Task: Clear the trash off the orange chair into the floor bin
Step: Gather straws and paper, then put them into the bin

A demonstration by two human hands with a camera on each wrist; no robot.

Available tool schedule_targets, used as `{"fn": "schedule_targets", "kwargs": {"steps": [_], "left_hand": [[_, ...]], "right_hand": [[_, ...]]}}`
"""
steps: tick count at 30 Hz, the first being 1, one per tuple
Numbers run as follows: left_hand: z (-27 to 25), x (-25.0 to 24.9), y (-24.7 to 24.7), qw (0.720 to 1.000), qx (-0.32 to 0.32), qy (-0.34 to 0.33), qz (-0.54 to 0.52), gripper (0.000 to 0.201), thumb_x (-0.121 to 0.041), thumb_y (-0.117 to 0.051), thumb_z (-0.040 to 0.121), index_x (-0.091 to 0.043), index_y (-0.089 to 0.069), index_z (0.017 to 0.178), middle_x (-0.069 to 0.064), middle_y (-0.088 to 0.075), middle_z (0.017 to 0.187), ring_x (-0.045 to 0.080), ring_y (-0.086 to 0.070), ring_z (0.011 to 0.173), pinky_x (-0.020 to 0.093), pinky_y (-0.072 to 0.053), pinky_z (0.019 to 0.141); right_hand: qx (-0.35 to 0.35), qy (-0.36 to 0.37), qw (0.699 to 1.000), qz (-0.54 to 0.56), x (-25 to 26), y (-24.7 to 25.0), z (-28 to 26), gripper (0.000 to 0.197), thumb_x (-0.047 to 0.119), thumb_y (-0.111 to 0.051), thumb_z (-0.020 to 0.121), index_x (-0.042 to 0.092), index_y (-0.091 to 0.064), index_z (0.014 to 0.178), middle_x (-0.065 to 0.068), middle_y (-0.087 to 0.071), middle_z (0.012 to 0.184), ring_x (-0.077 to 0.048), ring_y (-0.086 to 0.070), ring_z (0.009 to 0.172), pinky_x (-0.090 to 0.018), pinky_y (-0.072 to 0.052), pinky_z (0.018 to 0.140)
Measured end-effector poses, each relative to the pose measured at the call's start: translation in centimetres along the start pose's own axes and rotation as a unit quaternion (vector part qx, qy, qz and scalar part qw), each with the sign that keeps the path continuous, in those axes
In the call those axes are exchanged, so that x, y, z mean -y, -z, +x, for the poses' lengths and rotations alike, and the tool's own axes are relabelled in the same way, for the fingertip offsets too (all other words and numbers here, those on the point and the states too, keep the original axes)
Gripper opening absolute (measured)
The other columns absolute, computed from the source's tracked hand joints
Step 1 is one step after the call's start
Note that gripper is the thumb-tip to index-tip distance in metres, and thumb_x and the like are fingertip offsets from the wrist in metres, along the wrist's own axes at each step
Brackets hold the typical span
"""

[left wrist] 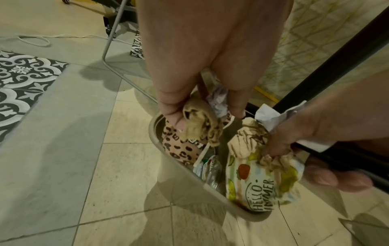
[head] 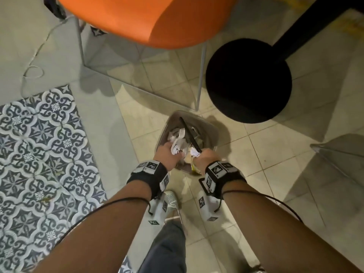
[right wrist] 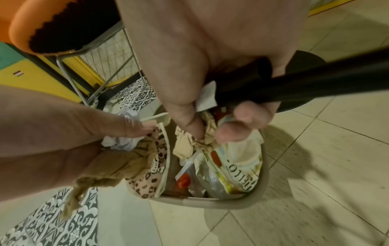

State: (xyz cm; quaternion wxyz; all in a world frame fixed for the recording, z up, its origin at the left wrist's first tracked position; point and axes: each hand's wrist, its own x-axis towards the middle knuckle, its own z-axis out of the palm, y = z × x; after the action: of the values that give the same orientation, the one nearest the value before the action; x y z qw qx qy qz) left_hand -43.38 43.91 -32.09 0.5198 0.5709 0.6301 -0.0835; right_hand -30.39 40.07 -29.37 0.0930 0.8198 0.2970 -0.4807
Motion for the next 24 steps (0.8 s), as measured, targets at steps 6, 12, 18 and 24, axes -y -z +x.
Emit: {"fn": "schedule_targets", "kwargs": {"steps": [6,12,18,24], "left_hand": [[0.8,0.2,-0.6,0.999,-0.041,-0.021,0.013,0.044,-0.027,-0.065,0.084,-0.007,-0.056,0.122,0.021,-0.052,0.125,0.036,-0.049,0.118,0.037,-0.041,0.101],[1.2,-0.6,-0.8,1.000,-0.014,-0.012,-0.010,0.087,-0.036,-0.076,0.074,-0.016,-0.030,0.145,0.018,-0.037,0.142,0.033,-0.044,0.127,0.037,-0.039,0.106],[1.1,-2.0,0.2,0.989,-0.092,-0.049,-0.106,0.069,-0.035,-0.070,0.079,-0.012,-0.041,0.137,0.013,-0.050,0.133,0.021,-0.058,0.110,0.037,-0.046,0.100],[-1.9,-3.7,0.0,0.981,-0.139,-0.071,-0.115,0.031,-0.024,-0.059,0.087,-0.016,-0.057,0.117,0.012,-0.047,0.123,0.029,-0.063,0.097,0.045,-0.052,0.089]], "right_hand": [[-0.003,-0.022,0.999,-0.044,-0.2,-0.4,0.7,0.031,0.024,-0.054,0.093,0.004,-0.061,0.116,-0.014,-0.063,0.120,-0.031,-0.059,0.112,-0.031,-0.047,0.086],[0.023,-0.028,0.999,-0.016,0.0,0.6,1.5,0.025,0.026,-0.059,0.090,0.005,-0.064,0.104,-0.010,-0.067,0.108,-0.026,-0.064,0.100,-0.028,-0.048,0.076],[0.014,-0.031,0.949,0.313,0.7,0.1,3.2,0.094,0.045,-0.081,0.052,0.010,-0.045,0.131,-0.013,-0.060,0.122,-0.031,-0.063,0.105,-0.044,-0.054,0.090],[0.044,-0.001,0.934,0.354,-0.7,1.0,0.7,0.119,0.065,-0.069,0.045,0.023,-0.025,0.147,-0.005,-0.044,0.145,-0.027,-0.048,0.127,-0.045,-0.042,0.104]]}}
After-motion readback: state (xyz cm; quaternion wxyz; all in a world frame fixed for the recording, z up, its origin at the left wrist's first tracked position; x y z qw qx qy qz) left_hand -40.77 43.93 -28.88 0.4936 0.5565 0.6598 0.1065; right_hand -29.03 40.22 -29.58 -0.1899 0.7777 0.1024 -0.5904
